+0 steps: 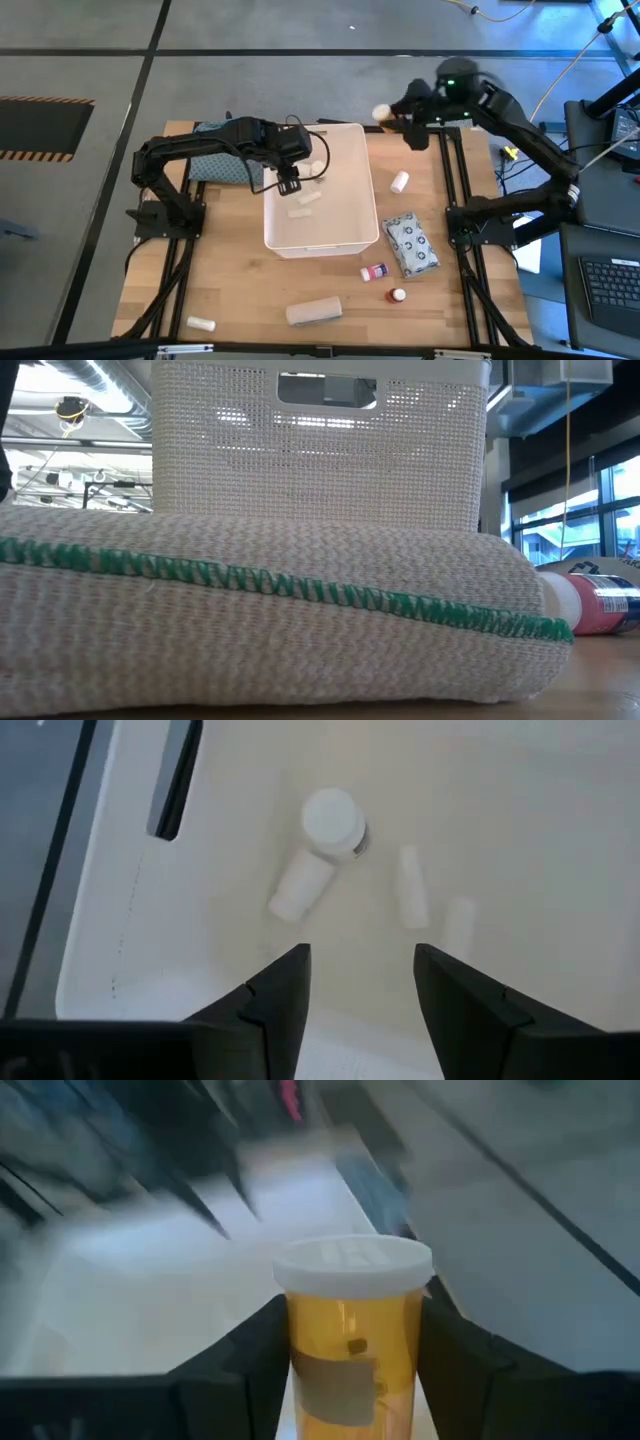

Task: Pick & place medical supplies in basket/bin
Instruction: Put the orange pill bottle into the white bin

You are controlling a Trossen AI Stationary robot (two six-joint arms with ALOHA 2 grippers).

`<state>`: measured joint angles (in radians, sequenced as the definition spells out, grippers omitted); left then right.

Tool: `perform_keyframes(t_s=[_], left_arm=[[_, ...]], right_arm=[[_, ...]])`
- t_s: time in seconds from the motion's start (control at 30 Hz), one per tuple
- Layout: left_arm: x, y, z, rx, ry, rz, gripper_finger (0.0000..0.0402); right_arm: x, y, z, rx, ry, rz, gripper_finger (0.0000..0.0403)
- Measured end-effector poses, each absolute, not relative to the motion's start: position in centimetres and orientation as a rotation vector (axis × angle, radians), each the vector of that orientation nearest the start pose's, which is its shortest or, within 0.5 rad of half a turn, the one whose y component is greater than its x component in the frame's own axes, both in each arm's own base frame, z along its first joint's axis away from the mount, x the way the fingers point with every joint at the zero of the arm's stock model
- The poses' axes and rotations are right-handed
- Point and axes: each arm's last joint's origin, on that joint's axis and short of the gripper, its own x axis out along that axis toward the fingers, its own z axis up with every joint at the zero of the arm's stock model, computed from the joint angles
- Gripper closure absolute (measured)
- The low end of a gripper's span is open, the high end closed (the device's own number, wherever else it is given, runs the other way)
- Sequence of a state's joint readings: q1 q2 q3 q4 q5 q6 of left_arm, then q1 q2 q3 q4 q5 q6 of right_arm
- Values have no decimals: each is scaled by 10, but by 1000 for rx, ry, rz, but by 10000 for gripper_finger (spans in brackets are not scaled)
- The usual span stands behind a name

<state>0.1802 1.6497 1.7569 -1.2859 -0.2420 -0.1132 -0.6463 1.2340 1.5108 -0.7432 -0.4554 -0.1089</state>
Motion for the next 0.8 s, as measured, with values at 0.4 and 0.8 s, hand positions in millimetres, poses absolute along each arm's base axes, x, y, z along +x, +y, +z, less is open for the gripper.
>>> perform_keyframes(t_s=[0.4, 0.8], left_arm=[[295, 57, 368, -109, 1209, 468, 229], [274, 54, 391, -104, 1093, 528, 229]], right_arm=[[251, -111, 407, 98, 85, 107, 222], [281, -92, 330, 98, 5, 57, 222]])
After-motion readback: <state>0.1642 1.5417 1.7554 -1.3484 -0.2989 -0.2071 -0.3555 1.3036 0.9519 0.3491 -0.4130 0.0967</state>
